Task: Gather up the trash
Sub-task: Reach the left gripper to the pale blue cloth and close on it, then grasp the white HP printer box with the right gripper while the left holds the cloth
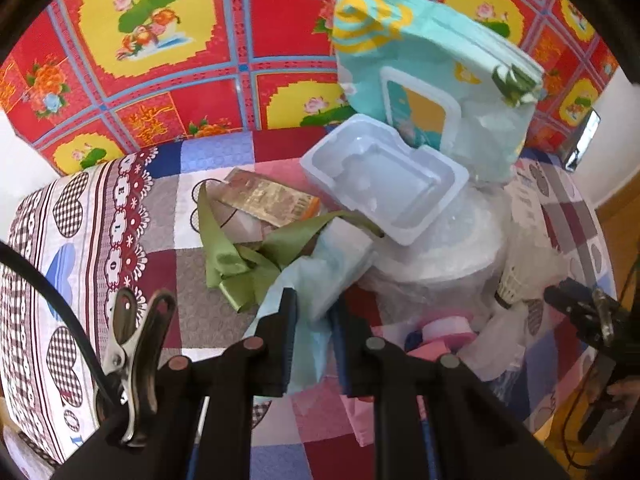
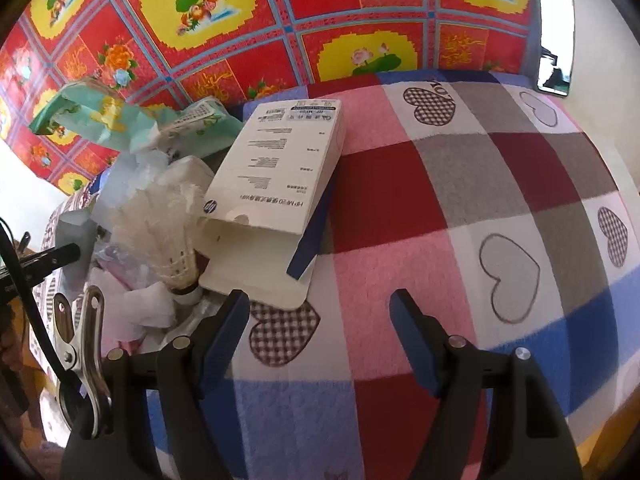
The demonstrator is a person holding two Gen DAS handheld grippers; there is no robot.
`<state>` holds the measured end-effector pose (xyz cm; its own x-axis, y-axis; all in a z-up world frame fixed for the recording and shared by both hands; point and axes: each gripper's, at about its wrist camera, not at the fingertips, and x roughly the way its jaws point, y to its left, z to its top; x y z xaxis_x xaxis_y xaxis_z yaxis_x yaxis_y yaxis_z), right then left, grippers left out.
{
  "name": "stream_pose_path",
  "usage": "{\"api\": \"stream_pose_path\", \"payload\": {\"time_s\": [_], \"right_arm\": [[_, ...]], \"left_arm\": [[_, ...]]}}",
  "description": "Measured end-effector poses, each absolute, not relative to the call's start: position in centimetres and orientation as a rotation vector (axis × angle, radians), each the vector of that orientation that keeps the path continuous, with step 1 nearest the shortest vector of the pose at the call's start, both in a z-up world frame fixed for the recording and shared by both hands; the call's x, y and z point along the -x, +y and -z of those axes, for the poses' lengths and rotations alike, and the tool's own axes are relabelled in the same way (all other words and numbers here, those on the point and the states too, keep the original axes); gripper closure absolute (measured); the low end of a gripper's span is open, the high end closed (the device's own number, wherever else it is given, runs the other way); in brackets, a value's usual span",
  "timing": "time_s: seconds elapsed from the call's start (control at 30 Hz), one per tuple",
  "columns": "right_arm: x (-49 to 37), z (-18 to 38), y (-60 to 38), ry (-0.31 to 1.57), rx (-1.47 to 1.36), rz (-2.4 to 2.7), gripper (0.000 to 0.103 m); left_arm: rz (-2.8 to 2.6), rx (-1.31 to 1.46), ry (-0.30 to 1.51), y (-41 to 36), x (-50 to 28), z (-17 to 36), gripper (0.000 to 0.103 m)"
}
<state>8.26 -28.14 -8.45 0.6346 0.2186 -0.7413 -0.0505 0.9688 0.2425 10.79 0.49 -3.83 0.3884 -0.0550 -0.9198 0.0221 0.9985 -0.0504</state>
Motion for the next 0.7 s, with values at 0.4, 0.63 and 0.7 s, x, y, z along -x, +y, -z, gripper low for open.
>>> {"api": "stream_pose_path", "payload": {"time_s": [0.4, 0.63, 0.7], "right_arm": [[-12.1, 8.7, -27.3, 0.813, -0.118, -0.167, 0.055], [-12.5, 8.7, -28.5, 0.800, -0.129, -0.153, 0.091], [-12.4, 8.5, -29.0, 0.793, -0.123, -0.140, 0.096]], "left_arm": [[-0.003, 0.073, 1.127, 0.7, -10.5, 2.4, 0.086], [-0.036, 0.096, 1.109, 1.2, -10.0, 1.7, 0.086], [-0.040, 0.104, 1.096, 1.2, -9.8, 1.3, 0.086]]}}
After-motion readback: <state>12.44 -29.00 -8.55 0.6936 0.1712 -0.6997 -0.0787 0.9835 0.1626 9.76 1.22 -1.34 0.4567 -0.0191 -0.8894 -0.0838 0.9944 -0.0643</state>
